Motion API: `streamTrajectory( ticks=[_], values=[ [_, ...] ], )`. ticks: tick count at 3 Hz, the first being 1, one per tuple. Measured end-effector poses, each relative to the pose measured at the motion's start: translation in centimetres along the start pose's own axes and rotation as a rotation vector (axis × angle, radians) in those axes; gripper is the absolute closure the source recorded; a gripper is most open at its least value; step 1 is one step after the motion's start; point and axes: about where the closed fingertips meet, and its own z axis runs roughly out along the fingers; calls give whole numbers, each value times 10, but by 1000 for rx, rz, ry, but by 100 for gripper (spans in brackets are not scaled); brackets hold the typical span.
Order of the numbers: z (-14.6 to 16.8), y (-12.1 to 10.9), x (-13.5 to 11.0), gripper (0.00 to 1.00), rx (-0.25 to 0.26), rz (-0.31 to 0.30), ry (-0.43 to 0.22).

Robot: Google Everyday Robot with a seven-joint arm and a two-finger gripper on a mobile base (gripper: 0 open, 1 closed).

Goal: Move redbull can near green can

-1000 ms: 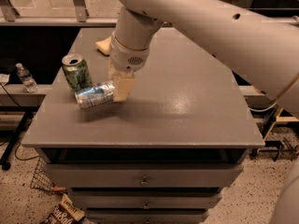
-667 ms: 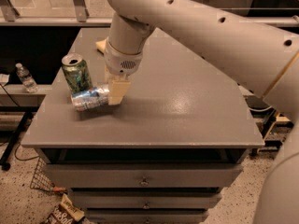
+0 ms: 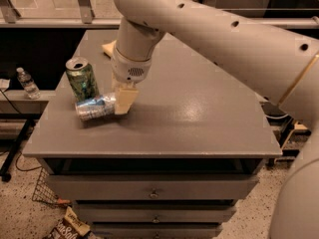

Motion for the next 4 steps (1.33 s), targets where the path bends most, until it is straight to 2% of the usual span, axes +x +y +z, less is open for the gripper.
streamTrajectory(
  ticks=[3,4],
  values=[
    [3,1,-1,12,-4,-3,0],
    [2,0,-1,0,0,-5,0]
  ],
)
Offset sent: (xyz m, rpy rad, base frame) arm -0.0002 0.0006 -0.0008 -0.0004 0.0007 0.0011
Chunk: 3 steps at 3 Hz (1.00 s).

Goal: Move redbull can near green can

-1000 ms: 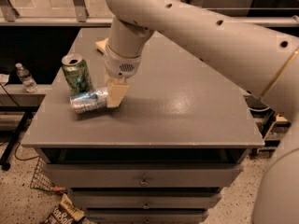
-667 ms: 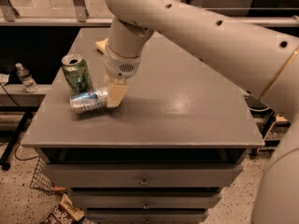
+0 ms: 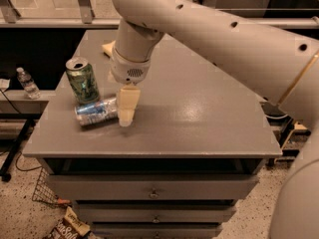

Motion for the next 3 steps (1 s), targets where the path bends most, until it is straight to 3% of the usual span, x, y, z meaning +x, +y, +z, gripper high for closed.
streamTrajectory(
  ticks=[1,3],
  values=[
    [-24,2,7,0,57,18,22],
    [-95,29,74,0,227,158,84]
  ],
)
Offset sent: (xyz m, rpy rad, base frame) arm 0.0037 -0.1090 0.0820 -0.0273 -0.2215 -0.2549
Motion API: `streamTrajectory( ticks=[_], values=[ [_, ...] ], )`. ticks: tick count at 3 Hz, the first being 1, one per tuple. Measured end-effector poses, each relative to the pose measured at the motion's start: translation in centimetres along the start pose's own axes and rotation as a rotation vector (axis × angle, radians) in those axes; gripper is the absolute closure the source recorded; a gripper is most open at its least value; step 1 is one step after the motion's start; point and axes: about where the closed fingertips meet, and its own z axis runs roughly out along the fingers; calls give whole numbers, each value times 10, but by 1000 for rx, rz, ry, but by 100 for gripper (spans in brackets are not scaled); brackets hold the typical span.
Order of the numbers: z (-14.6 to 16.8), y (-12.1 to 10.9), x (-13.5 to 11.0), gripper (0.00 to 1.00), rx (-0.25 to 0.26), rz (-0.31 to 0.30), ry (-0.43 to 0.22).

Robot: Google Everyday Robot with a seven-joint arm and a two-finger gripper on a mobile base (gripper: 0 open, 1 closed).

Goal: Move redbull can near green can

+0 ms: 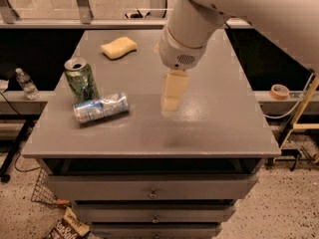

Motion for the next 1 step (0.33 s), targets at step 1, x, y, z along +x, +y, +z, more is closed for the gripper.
streamTrajectory(
  ticks=[1],
  values=[
    [-16,11,64,0,39,112,-19]
  ],
)
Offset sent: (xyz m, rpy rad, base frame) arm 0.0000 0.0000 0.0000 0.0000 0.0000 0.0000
